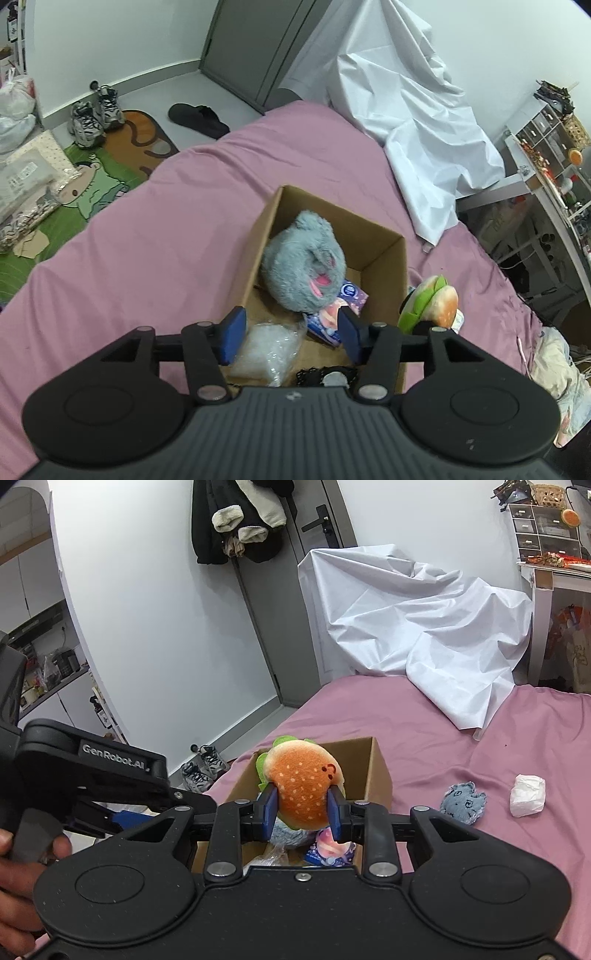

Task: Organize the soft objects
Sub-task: 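Open both tools over the box to drop the black plush and burger, then move both tools toward the grey-blue cat plush and the white tissue ball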

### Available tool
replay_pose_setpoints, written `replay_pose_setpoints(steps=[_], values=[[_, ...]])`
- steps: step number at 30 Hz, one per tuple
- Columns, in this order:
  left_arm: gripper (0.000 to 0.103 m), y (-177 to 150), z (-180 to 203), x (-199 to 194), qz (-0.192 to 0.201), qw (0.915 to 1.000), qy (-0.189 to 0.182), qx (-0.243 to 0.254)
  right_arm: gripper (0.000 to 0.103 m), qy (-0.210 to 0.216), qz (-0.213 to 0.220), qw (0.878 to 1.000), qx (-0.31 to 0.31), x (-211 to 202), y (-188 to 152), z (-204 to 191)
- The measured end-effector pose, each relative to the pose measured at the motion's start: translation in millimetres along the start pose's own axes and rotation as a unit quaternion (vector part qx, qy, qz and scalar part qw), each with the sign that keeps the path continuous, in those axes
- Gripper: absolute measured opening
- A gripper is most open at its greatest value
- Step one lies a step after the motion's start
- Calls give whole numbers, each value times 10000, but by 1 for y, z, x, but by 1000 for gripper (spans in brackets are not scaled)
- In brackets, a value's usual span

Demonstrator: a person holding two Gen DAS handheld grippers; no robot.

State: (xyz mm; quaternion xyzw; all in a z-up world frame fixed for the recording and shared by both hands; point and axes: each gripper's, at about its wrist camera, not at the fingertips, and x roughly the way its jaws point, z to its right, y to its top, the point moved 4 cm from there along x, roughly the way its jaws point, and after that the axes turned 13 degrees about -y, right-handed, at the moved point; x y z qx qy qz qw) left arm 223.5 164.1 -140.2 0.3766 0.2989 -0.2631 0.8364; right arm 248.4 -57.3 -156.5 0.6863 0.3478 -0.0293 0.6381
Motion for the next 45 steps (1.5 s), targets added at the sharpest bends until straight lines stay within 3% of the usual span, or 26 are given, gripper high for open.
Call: replay_pose_setpoints(steps=[5,8,11,14,21,23,27,33,45], values=[[67,3,8,-12,76,9987,326,383,31,-1,104,9997,217,-4,-8,4],[70,3,11,-18,99,9976,392,560,33,95,163,9998,113,-5,-13,0],[71,3,9,-23,130,9971,498,554,52,124,201,9997,22,-6,-16,-3],[72,1,7,-28,181,9967,603,516,54,288,244,9992,115,-10,-15,-1],[75,-5,23,-35,208,9945,672,780,83,142,539,9979,341,-28,-12,17],[77,-7,30,-35,224,9936,656,894,87,51,622,9975,330,-32,-11,23],[78,-11,45,-32,219,9911,648,1138,89,-239,560,9972,435,-28,-11,40],[78,-17,73,-15,193,9888,350,1438,89,-503,552,9947,706,-25,-9,72],[78,-19,109,30,139,9873,163,1575,89,-1069,396,9888,968,-9,-17,126]])
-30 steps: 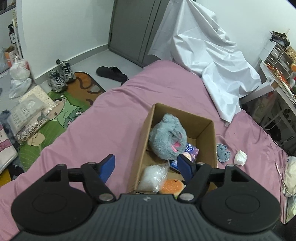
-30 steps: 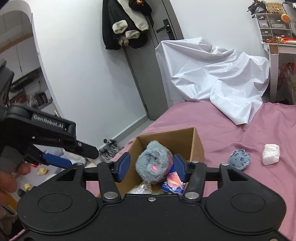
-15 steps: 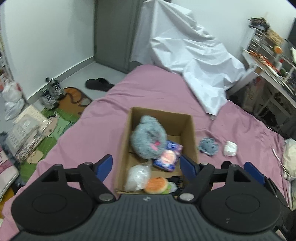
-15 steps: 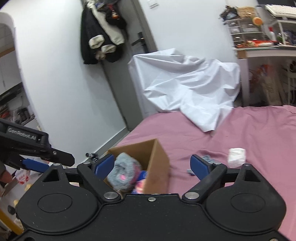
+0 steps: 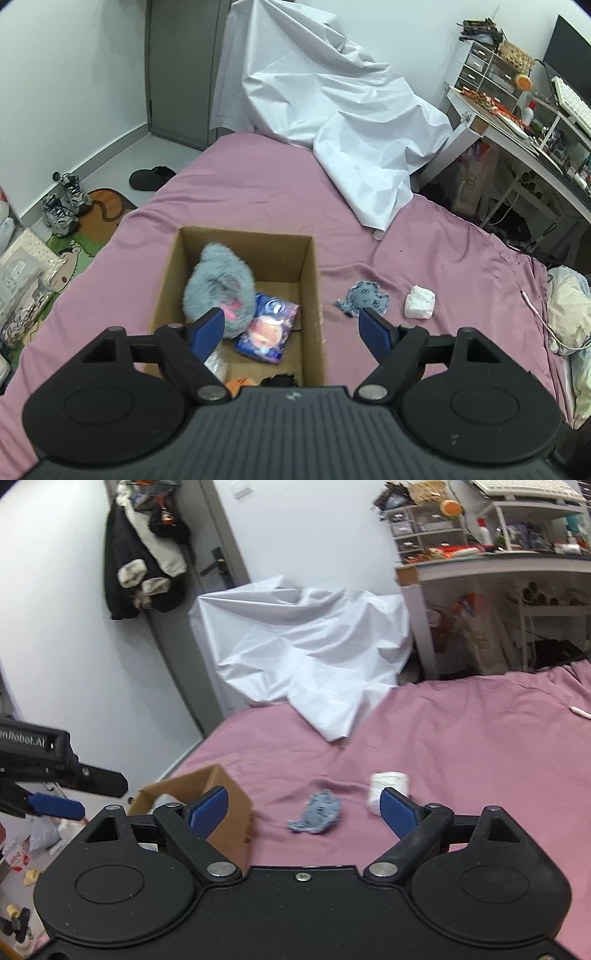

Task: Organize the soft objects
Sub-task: 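Move both tools toward the grey-blue cat plush and the white tissue ball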

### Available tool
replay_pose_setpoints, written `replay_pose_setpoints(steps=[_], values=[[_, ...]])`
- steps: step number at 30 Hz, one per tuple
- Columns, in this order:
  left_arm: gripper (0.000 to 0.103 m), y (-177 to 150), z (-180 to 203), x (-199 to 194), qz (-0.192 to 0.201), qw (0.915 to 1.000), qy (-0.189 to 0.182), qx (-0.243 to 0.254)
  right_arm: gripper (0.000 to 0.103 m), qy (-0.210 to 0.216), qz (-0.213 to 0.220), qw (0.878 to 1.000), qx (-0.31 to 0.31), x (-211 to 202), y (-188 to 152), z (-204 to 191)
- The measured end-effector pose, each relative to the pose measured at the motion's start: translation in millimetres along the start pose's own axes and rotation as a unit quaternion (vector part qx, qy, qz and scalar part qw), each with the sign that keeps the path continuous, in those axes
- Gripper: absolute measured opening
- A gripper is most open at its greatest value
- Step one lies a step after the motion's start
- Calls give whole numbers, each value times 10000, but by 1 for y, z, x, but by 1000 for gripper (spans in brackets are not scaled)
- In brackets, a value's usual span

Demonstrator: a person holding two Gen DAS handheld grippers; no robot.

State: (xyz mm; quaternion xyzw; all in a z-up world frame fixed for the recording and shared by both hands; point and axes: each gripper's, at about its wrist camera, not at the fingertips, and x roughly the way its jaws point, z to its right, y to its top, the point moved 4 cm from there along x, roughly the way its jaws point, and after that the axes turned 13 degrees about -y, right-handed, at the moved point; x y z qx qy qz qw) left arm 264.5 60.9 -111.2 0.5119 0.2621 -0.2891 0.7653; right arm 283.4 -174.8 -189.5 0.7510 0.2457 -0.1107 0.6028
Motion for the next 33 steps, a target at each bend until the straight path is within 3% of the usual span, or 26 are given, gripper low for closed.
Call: replay_pose_setpoints(steps=[14,21,28,33], values=[[78,10,40,58,-118,9997,-180,77,89,-295,-168,9993,-170,24,3,34],[78,15,57,90,-47,9991,-94,408,88,-267,-351,9987,-248,44,4,47],[78,17,56,119,-170,9997,-33,193,68,-47,-614,9978,-253,60,4,55],[78,11,56,152,-560,9982,-90,212,52,67,-1024,9946,-128,80,-3,57]])
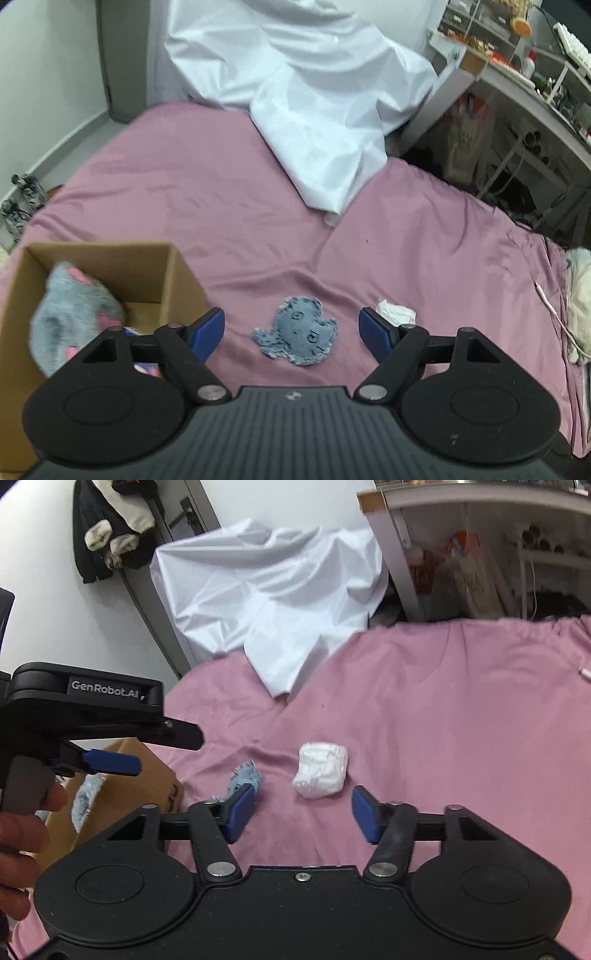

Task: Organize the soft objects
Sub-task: 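Move both tools toward the grey-blue cat plush and the white tissue ball, then grasp the grey-blue cat plush with the left tool while the right tool grasps the white tissue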

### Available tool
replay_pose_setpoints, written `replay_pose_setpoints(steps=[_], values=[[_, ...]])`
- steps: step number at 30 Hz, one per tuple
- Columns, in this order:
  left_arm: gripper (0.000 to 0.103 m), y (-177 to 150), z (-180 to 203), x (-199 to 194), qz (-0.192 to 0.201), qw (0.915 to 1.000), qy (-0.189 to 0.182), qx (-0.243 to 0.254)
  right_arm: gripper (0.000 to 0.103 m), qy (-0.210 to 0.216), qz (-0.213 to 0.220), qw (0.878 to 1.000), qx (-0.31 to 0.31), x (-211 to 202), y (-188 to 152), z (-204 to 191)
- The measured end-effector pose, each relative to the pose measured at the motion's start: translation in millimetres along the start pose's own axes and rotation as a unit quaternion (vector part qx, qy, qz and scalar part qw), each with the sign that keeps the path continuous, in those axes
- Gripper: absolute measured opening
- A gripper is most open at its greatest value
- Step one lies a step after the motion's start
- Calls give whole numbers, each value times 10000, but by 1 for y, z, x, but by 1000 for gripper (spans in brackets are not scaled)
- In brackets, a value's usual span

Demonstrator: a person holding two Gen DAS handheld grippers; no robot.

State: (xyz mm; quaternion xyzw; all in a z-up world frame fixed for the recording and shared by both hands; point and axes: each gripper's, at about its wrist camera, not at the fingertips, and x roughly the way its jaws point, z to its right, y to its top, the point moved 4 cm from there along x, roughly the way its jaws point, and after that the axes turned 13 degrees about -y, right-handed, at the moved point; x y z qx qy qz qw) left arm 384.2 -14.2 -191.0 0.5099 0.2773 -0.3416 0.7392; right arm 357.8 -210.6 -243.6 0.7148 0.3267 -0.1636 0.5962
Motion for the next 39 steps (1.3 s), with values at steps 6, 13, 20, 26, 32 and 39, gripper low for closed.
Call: replay_pose_setpoints(steps=[6,13,20,26,32,39], values=[[78,-6,0,21,124,9994,266,196,51,35,-275,9996,6,17,-5,3],[83,1,8,45,55,9967,738,346,51,-1,-421,9990,143,31,-5,10],[83,5,18,51,-95,9937,1076,304,51,-18,-397,9988,270,37,-1,15],[82,-5,24,68,-514,9940,933,251,45,-36,-406,9984,387,38,2,16],[79,-14,13,78,-599,9943,884,7,36,-77,-510,9971,565,46,5,16],[75,-17,-2,88,-680,9954,656,155,34,5,-569,9963,647,52,1,12]])
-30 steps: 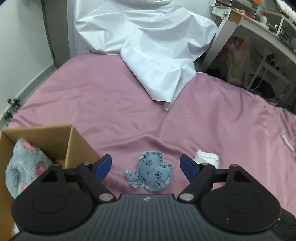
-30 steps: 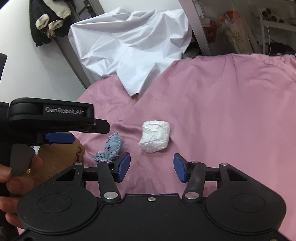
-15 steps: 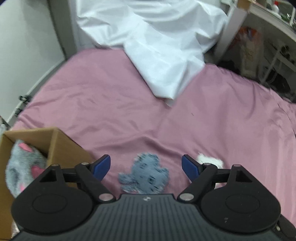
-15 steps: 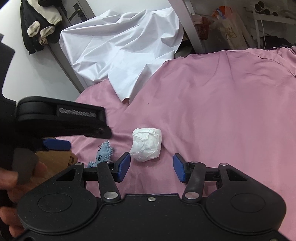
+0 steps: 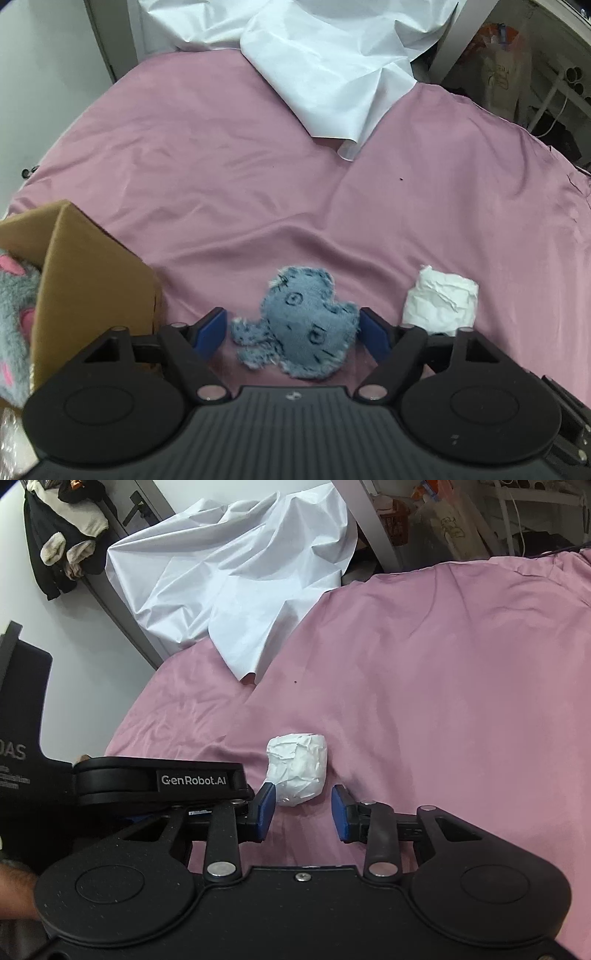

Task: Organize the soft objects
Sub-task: 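Grasp the grey-blue cat plush with the left tool while the right tool grasps the white tissue, then carry the cat plush with the left tool while the right tool carries the tissue to the box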

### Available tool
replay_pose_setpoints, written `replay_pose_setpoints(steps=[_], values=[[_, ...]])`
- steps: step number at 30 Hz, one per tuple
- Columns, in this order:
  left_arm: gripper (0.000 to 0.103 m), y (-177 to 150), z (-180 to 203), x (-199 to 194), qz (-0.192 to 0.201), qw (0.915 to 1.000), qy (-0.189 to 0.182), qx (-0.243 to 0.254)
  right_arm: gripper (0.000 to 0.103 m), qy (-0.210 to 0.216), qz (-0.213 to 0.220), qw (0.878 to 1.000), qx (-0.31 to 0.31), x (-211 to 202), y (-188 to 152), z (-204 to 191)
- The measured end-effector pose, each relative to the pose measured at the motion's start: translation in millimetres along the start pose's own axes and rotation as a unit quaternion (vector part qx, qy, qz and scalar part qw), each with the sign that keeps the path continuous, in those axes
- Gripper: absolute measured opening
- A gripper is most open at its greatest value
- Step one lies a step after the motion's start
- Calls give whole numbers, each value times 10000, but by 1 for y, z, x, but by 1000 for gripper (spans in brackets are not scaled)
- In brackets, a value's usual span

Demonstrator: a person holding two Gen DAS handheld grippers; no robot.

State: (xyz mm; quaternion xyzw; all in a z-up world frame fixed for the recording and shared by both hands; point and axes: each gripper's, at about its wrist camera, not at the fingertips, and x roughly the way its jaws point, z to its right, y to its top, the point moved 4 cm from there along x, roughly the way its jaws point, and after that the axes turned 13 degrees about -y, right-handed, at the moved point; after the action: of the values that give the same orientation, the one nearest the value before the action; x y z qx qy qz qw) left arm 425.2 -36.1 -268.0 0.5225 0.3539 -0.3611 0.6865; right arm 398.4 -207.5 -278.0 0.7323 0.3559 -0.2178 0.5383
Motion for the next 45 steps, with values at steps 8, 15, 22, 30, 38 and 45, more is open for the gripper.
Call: replay_pose_setpoints(steps=[8,15,22,30,38,45], values=[[47,2,-3,4,122,9990,-394,159,34,83,6,9999,93,-1,-1,2],[19,5,7,-15,363,9974,-446,434,43,189,-12,9993,330,3,-2,4],[18,5,4,-38,545,9967,-387,456,45,223,-73,9984,523,10,2,-3],[18,4,-2,-61,722,9958,-327,461,34,271,90,9971,712,-4,1,-1],[18,5,-3,-97,814,9941,-503,521,34,384,330,9955,797,-42,2,-7],[18,12,-18,-142,924,9915,-668,620,34,431,668,9931,859,-75,11,-17]])
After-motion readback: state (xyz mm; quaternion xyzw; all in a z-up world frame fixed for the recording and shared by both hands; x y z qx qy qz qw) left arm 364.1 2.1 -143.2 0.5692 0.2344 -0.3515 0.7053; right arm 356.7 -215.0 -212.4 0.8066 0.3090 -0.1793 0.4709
